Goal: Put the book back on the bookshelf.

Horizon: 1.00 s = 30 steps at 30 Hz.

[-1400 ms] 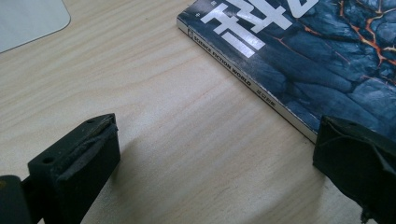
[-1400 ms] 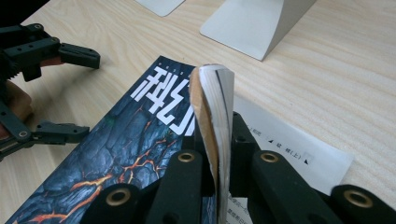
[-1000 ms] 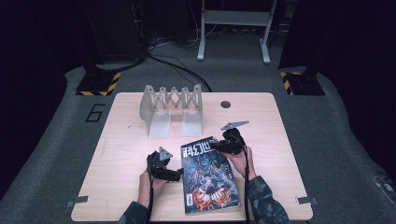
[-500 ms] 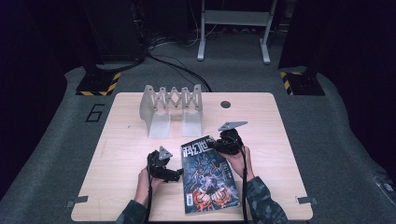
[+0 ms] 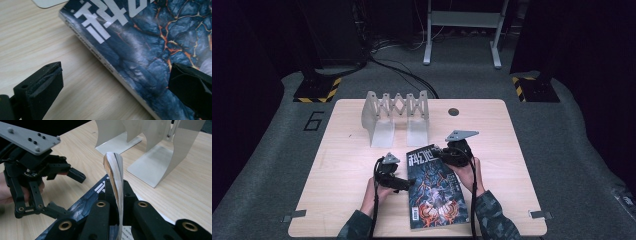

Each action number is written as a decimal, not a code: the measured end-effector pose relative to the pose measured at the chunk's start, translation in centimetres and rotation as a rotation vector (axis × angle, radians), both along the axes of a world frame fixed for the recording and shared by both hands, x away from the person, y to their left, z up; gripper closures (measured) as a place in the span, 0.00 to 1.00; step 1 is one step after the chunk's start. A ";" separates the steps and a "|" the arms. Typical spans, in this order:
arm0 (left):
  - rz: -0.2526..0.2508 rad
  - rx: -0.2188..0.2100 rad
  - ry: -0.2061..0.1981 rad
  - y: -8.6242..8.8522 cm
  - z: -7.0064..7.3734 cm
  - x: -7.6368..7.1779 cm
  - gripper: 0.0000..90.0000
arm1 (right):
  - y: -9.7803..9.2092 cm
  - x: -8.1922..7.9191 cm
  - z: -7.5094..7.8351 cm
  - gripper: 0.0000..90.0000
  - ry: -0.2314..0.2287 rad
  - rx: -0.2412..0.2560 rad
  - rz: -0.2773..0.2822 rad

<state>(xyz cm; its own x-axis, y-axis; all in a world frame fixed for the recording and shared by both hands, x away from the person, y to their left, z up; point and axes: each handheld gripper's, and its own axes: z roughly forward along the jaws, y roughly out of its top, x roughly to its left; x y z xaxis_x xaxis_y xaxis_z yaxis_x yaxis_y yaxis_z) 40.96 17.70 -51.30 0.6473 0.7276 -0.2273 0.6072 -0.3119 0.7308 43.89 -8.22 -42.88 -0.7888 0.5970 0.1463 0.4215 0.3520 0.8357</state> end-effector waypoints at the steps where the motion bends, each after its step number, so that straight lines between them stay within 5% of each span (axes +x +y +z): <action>1: -0.008 0.003 0.002 -0.1 0.0 0.1 0.00 | 0.0 0.0 0.0 0.97 0.000 0.000 0.000; 17: -0.084 -0.023 0.062 -2.4 -0.6 0.5 0.02 | -0.3 -0.8 0.7 0.97 -0.042 0.026 0.010; 21: -0.101 -0.030 0.061 -2.5 -0.5 0.4 0.12 | -0.4 -0.8 0.5 0.97 -0.036 0.027 0.008; 30: -0.059 -0.015 0.064 -2.2 -0.6 0.3 0.27 | -1.4 0.2 -1.0 0.96 0.046 0.029 -0.037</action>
<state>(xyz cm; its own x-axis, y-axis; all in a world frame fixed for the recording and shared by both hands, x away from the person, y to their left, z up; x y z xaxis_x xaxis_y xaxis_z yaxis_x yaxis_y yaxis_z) 41.31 15.47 -51.85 0.6729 0.6847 -0.2802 0.6336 -0.3379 0.6960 44.08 -9.67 -43.91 -0.7585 0.6205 0.1994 0.4720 0.3119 0.8246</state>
